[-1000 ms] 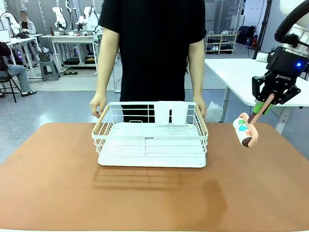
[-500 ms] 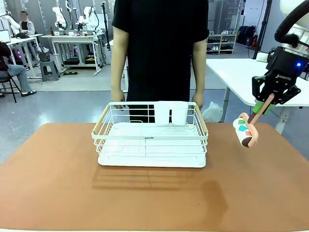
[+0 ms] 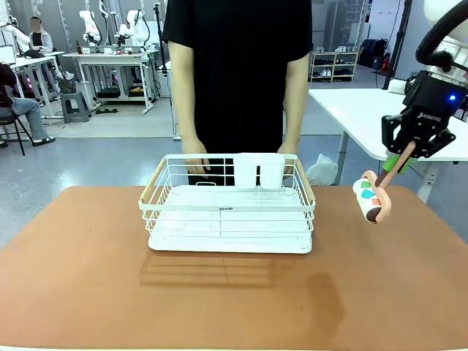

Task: Clean the table.
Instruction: Place the Lint Roller down when the Dish drying rack is positioned in the middle of the table.

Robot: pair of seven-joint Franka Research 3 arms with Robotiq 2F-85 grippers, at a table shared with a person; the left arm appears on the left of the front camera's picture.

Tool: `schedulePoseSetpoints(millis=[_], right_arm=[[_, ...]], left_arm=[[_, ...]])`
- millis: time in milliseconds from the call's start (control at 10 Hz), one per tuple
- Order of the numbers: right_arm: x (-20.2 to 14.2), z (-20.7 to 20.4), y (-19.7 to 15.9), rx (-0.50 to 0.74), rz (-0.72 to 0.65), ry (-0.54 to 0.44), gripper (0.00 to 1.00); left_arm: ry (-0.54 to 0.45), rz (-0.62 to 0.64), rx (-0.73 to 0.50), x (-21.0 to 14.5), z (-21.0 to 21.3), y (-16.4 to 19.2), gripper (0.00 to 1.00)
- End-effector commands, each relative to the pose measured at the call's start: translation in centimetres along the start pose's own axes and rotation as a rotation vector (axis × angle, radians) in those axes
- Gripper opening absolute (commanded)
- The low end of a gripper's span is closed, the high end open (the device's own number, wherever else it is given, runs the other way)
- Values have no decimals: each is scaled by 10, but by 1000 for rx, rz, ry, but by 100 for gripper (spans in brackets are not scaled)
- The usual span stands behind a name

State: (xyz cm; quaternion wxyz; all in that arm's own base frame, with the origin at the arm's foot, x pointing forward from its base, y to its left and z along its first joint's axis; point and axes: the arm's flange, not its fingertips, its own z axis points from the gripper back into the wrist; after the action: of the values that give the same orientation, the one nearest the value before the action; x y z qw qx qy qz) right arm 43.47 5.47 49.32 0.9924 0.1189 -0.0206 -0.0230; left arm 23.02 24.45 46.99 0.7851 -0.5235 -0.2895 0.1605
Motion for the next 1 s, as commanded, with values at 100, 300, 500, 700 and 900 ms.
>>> schedulePoseSetpoints(millis=[100, 300, 500, 700, 900], right_arm=[[14, 4, -1, 85, -178, 35, 21], [41, 3, -5, 267, -930, -60, 21], [35, -6, -6, 240, -1122, -160, 21], [46, -24, -6, 222, -1323, -456, 21], [55, -67, -10, 260, -1358, -576, 21]], left_arm=[[-3, -14, -23, 2, 3, 0, 100], [-3, -14, -23, 2, 3, 0, 100], [-3, -14, -23, 2, 3, 0, 100], [-3, -14, -23, 2, 3, 0, 100], [-3, -14, -23, 2, 3, 0, 100]])
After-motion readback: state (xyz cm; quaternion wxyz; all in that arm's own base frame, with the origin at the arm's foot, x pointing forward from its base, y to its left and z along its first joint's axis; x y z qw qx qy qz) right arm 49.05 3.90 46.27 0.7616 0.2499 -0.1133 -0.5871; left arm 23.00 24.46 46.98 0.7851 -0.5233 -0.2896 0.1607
